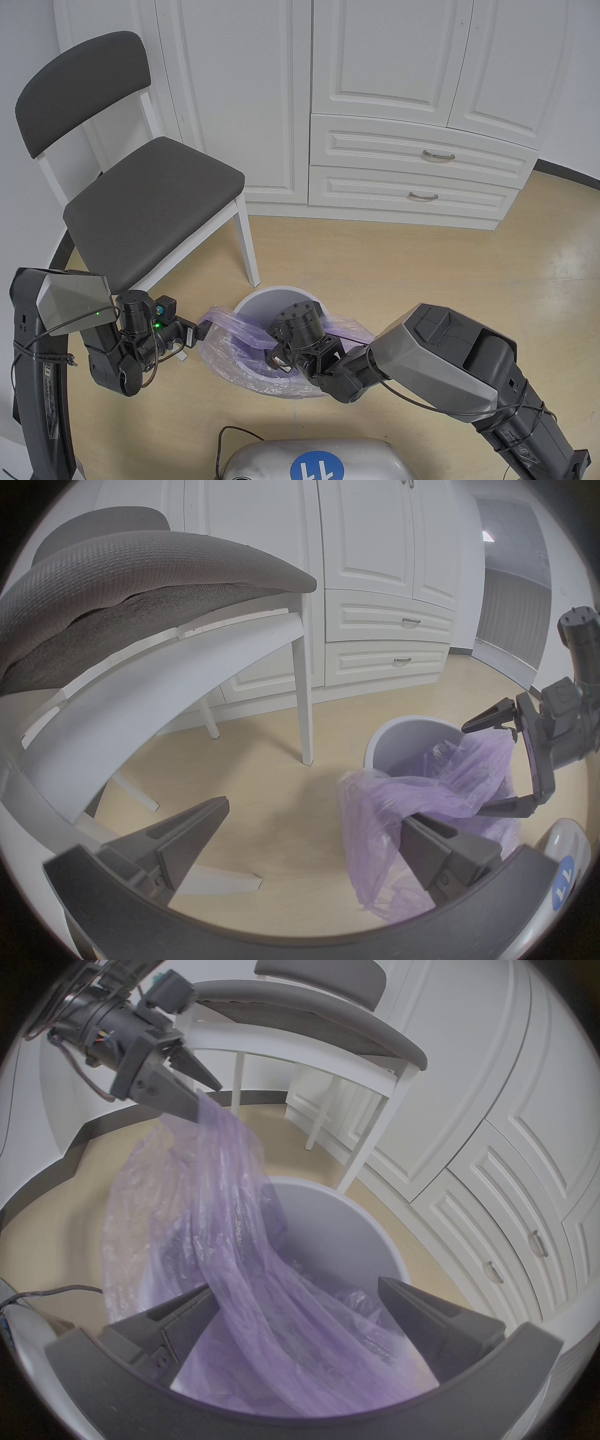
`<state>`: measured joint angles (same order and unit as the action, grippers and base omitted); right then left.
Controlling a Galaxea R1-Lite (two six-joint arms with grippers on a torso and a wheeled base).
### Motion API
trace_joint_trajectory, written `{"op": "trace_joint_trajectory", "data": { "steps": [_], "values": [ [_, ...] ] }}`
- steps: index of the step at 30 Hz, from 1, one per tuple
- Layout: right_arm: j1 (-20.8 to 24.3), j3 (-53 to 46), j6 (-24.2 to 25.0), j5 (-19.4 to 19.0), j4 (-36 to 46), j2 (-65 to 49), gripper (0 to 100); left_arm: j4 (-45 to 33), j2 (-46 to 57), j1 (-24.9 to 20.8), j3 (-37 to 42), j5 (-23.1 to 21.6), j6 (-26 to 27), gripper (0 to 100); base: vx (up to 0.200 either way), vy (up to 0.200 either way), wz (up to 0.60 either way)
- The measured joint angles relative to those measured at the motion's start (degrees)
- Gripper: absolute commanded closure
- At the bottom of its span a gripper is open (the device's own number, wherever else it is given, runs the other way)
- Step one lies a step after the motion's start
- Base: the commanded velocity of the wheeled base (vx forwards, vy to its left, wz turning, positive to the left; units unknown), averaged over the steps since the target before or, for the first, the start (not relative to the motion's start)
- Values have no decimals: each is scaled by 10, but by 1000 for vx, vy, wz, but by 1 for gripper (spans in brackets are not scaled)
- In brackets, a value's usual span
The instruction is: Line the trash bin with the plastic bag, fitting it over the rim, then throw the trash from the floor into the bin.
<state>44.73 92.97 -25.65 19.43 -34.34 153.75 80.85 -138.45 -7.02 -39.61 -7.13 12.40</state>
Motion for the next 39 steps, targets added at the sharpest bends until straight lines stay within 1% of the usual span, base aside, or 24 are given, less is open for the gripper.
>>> {"op": "trace_joint_trajectory", "data": {
  "steps": [7,15,24,30,31,39],
  "values": [
    [-3,5,0,0,1,10,0,3,0,0,2,0,0,0,0,0,0],
    [14,3,-1,0,0,20,0,6,2,0,4,0,0,0,0,0,0],
    [22,-5,-2,0,0,18,0,7,4,0,4,-1,0,0,0,0,0],
    [3,33,-17,0,1,33,0,9,4,0,5,-1,0,0,0,0,0],
    [-1,39,-19,0,1,36,100,9,4,0,5,-1,0,0,0,0,0],
    [-6,63,-18,-1,0,44,100,10,4,0,3,-1,-1,0,0,0,0]
  ]
}}
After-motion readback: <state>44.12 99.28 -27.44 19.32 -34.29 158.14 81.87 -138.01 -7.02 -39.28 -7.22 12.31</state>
